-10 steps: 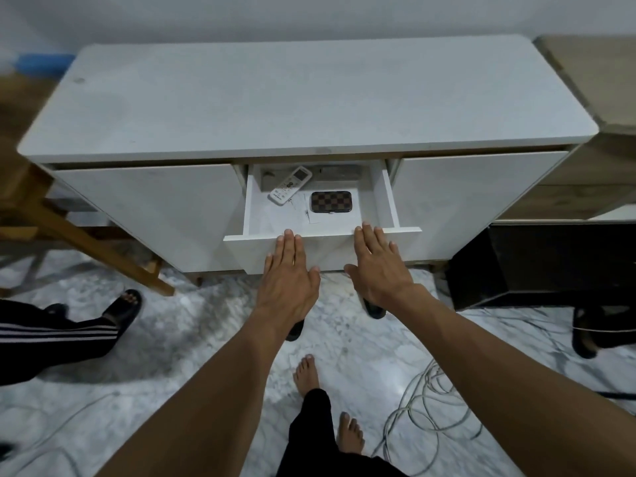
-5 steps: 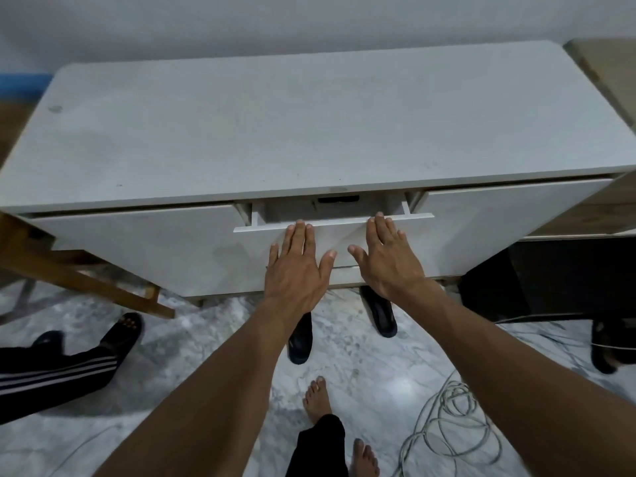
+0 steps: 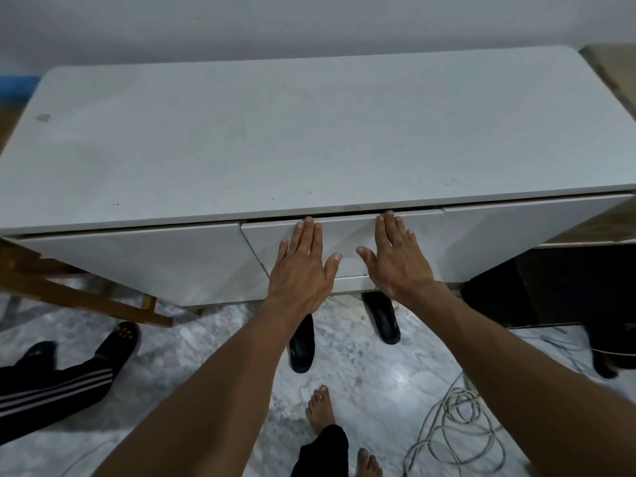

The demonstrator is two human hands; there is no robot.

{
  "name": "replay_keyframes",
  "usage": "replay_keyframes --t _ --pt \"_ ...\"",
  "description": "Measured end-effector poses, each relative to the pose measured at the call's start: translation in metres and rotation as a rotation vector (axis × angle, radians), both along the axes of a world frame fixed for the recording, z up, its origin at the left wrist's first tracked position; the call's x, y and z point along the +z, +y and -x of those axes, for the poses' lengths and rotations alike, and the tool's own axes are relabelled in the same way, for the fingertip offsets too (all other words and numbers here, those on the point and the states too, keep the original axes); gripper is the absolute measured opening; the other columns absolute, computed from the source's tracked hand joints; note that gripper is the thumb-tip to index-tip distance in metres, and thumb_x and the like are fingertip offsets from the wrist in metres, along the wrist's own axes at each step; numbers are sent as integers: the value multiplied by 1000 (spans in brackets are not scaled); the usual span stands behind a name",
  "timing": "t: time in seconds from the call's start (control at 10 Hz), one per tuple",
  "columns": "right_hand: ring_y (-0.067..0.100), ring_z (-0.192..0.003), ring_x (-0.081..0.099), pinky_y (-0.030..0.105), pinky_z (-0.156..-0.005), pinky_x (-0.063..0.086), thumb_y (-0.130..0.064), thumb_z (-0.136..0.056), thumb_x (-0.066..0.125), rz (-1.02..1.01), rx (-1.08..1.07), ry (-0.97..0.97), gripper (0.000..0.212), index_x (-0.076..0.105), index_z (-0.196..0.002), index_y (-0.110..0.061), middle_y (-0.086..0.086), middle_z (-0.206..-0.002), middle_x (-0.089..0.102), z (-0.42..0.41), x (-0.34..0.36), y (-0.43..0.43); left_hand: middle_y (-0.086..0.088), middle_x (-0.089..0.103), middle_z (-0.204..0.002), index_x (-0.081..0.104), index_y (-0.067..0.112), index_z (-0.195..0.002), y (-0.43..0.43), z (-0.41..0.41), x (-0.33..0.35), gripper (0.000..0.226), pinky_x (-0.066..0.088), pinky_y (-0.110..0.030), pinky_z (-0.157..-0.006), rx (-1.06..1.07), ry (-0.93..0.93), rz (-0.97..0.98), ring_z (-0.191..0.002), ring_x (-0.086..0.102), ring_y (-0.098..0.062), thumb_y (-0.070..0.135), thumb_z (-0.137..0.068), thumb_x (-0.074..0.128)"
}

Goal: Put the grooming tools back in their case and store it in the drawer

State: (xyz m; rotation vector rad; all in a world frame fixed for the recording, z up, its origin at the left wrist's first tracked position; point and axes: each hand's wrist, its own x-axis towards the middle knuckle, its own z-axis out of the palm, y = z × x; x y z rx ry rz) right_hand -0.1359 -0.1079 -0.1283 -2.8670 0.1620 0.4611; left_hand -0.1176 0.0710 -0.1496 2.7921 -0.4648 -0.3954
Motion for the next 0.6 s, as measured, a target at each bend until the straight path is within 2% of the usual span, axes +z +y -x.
replay_keyframes --t 0.5,0.6 --pt "28 -150 -7 46 -122 3 -53 -99 24 -36 3 54 77 -6 -152 -5 13 -162 -9 -10 8 -5 -9 -7 -164 -1 8 -155 -1 -12 6 69 -3 -37 -122 -30 36 5 -150 -10 -19 49 -102 17" --pt "29 -151 -1 48 -121 7 -51 -99 27 -73 6 7 74 2 -153 -7 11 -163 0 -5 19 -8 -9 -8 -163 -1 8 -155 0 -1 12 69 0 -40 -122 -46 26 11 -151 -6 -20 50 -102 16"
